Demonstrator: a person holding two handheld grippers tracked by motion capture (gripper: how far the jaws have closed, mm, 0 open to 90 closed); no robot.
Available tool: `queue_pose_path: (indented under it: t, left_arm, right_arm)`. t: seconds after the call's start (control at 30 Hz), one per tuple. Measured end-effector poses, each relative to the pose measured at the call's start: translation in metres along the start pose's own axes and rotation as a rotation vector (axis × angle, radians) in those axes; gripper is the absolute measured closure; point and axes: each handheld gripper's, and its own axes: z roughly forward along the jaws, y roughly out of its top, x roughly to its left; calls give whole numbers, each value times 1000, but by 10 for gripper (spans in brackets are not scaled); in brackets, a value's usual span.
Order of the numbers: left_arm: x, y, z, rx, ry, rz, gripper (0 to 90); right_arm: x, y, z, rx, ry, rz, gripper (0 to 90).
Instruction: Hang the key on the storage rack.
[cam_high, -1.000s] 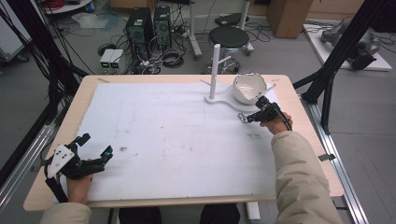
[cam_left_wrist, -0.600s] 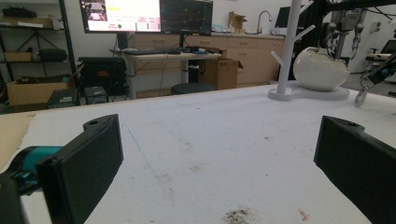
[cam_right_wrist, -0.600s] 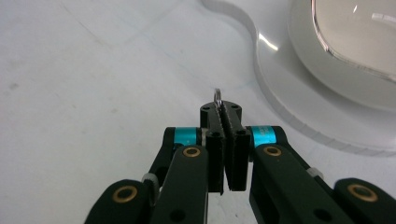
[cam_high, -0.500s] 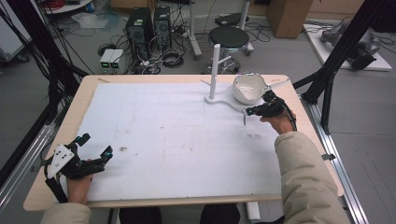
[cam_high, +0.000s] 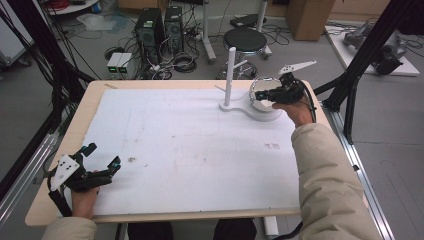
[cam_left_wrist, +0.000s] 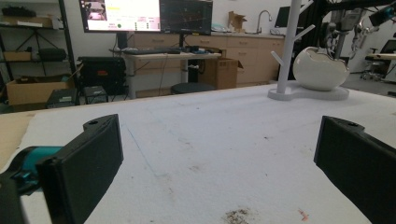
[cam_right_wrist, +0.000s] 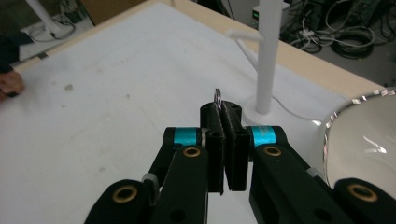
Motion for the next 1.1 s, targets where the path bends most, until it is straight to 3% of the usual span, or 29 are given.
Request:
queue_pose_path:
  t: [0.33, 0.6, 1.1]
  left_arm:
    - [0, 0, 0, 0, 1, -1, 17]
    - [0, 0, 0, 0, -1, -2, 17]
    - [-1, 0, 1, 0, 0, -1, 17]
  right_arm:
    - [7, 36, 18, -28, 76, -42, 889]
    - [3, 48, 40, -18, 100, -35, 889]
    - [-13, 43, 67, 12, 58, 4, 888]
